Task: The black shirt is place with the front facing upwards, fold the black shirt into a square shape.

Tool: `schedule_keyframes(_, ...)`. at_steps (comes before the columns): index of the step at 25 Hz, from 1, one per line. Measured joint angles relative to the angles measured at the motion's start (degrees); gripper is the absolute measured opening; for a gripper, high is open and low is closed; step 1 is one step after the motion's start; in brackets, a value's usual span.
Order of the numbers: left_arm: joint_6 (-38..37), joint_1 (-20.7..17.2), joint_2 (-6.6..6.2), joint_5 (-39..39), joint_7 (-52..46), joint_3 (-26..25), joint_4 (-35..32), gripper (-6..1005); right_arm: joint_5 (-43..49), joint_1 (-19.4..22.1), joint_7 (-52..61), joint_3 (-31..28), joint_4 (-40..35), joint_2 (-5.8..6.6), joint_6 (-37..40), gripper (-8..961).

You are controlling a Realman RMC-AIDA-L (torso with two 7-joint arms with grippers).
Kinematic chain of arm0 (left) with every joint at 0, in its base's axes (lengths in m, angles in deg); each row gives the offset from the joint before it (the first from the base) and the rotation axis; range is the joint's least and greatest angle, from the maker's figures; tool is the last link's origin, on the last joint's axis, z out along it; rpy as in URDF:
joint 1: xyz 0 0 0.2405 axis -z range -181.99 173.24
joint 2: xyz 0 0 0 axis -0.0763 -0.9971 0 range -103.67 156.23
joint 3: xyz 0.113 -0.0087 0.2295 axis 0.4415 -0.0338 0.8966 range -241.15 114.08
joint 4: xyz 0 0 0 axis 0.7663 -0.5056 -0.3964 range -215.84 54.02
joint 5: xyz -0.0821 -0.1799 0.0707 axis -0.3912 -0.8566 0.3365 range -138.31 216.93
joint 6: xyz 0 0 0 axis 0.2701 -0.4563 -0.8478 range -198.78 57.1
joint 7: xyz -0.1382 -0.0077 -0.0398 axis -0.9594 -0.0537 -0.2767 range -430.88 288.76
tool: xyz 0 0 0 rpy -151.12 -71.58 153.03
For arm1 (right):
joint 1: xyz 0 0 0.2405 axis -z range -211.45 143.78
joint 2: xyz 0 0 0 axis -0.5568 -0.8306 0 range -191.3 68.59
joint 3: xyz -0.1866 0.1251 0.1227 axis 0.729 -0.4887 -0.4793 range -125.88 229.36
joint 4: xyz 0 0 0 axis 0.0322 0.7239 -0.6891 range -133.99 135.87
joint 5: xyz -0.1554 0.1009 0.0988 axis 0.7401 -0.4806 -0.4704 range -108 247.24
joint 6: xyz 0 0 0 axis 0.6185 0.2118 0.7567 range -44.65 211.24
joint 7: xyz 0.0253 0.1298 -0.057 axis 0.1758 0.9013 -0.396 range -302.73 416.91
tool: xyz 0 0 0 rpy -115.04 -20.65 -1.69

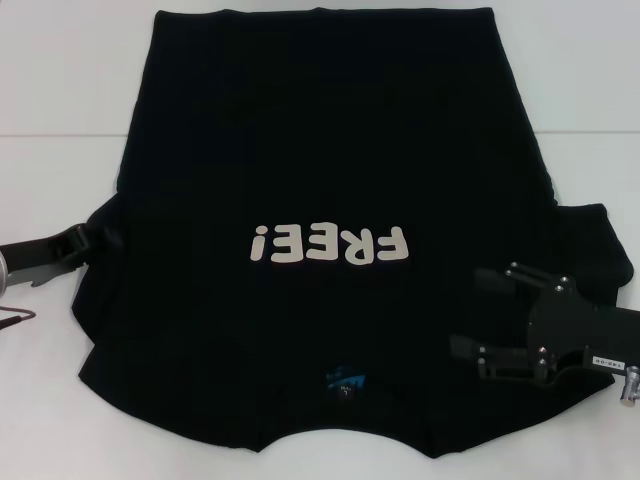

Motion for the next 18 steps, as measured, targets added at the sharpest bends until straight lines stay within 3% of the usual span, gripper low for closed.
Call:
schedule_keyframes(1,0.32,-0.01,0.00,0.02,0.07,0.22,0.10,397,0.00,0.00,0.00,0.00,0.00,0.00,0.13,942)
schedule_keyframes(18,1.24,0.12,-0.47,0.05,0.26,2.44,-0.03,3,0.00,0.07,0.00,-0.03,0.12,0.04,0.34,941)
